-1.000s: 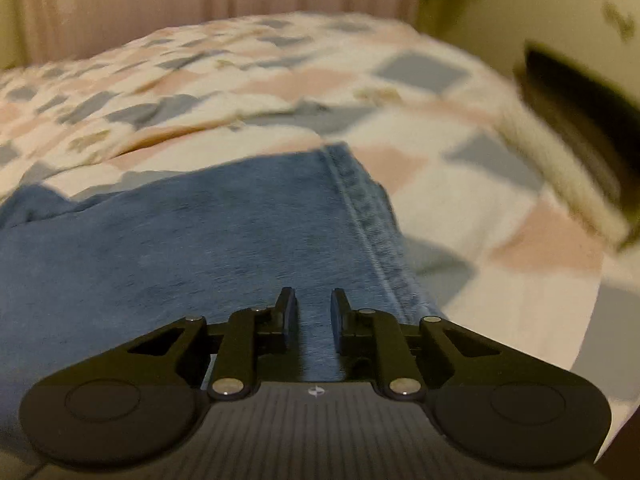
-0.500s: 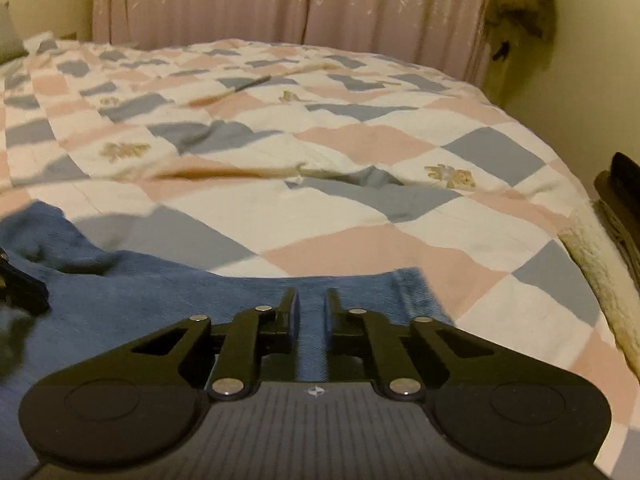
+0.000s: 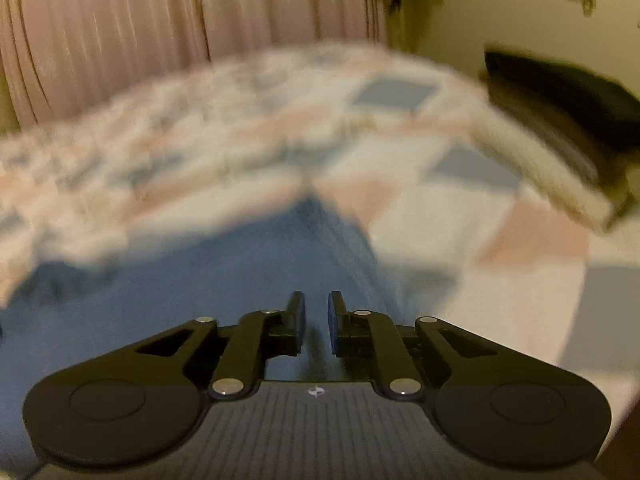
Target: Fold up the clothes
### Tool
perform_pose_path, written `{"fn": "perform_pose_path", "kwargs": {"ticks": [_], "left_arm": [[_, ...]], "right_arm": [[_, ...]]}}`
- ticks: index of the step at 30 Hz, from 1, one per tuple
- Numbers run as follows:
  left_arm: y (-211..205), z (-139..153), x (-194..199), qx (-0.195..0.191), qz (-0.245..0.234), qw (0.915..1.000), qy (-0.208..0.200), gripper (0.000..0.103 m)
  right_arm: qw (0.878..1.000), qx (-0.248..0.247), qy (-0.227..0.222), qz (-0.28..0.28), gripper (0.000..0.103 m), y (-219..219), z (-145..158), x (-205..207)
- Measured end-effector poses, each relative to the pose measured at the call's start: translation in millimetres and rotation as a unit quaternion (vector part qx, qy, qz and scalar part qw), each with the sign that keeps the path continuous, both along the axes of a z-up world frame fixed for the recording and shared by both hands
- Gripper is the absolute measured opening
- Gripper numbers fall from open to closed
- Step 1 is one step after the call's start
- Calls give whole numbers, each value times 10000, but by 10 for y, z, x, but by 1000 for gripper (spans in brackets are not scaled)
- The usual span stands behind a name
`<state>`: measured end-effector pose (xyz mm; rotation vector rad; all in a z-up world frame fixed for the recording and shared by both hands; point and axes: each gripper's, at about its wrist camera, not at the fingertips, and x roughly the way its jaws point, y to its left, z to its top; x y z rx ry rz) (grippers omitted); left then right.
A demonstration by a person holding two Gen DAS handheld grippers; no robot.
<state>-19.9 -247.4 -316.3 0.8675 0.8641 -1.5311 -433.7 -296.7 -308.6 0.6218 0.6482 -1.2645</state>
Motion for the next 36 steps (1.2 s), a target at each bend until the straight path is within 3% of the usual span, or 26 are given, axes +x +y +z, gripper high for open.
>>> {"fn": "perform_pose_path", "kwargs": {"ticks": [2,4,6,10,13,16,17,18,21,23,25,28,30,33,36], "left_arm": [[15,-30,-7,72,-44,9999,-106,8],[32,93,-28,-48,-73,9998,-173,7],[43,240,-67,-203,-146,9995,-185,8],[-124,391,-395,-576,-970,9936,-1,9],[-442,300,-666,-881,-1551,9840,47,9],[-795,44,-718,-882,-1781,9801,50,12],[-881,-71,-675,-821,-1801,9802,-64,10],[-952,-177,-582,-741,-1821,9805,-28,15],[-1027,-239,-226,-591,-1735,9816,534,16],[-982,-139,-21,-640,-1599,9843,389,10],[-890,11,249,-648,-1522,9845,589,10],[-582,263,450,-648,-1891,9765,807,9],[-319,368,471,-685,-2419,9647,783,10],[-28,289,469,-645,-2973,9502,669,12],[6,33,499,-374,-2892,9559,355,8]], "right_arm": [[9998,84,121,-102,0,73,-63,-31],[9997,-31,190,-139,2,131,71,1],[9997,-200,132,-104,15,225,207,95],[9992,-358,-76,132,14,381,321,446],[9998,-185,-46,102,14,345,186,717],[9996,141,57,-253,12,297,-82,793],[9993,84,19,-375,11,324,-113,794],[9987,60,21,-507,11,342,-120,804],[9947,116,228,-993,11,400,-50,899],[9906,67,353,-1317,15,569,92,1023],[9888,-38,343,-1451,17,836,252,1265],[9888,-172,244,-1465,17,1296,460,1734],[9910,-67,150,-1330,16,1561,440,2144],[9933,144,23,-1143,16,1880,332,2703],[9937,463,-72,-1014,20,2030,49,3078]]}}
